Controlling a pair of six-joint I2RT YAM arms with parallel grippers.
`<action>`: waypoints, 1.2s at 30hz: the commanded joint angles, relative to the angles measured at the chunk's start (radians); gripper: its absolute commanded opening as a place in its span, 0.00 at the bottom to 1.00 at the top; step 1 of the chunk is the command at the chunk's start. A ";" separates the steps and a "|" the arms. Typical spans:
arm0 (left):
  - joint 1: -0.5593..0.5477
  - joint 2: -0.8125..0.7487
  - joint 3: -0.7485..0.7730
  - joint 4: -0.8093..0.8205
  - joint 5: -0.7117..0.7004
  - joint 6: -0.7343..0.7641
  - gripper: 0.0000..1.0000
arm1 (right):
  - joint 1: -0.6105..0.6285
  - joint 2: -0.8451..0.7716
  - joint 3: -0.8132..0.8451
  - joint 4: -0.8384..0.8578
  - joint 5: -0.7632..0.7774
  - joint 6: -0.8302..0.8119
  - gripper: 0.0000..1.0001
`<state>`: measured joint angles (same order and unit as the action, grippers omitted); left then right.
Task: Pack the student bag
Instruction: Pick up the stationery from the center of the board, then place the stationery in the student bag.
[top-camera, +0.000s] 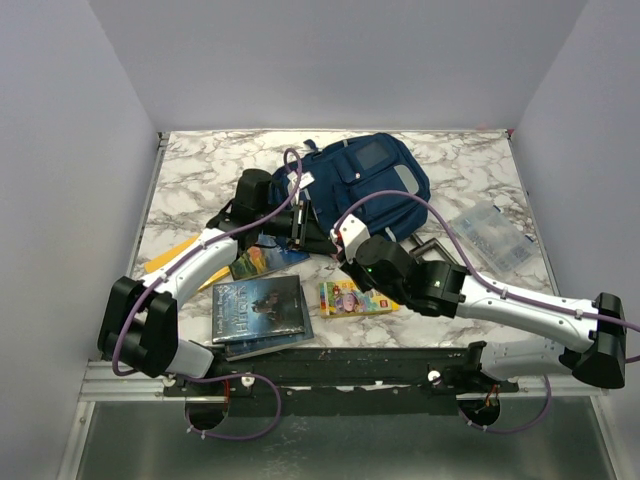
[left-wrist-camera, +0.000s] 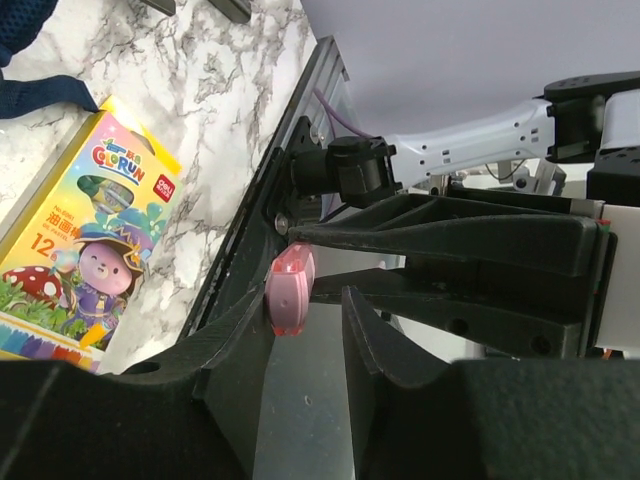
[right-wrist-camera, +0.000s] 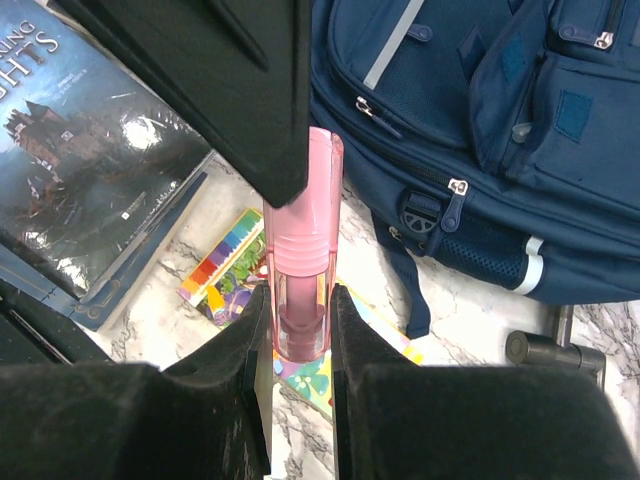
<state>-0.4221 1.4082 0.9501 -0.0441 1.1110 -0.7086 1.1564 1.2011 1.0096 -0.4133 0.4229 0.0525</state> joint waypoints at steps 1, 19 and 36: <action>-0.019 0.007 0.039 -0.051 0.015 0.062 0.31 | 0.000 -0.018 0.036 -0.022 -0.032 -0.022 0.01; 0.156 -0.338 0.044 -0.343 -0.824 0.208 0.00 | -0.279 0.063 0.032 -0.054 0.072 0.250 0.77; 0.158 -0.369 0.044 -0.348 -0.802 0.209 0.00 | -0.450 0.836 0.750 -0.320 0.233 0.144 0.42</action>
<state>-0.2657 1.0397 0.9871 -0.3954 0.2977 -0.5068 0.7055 1.9629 1.6886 -0.6651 0.6125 0.2600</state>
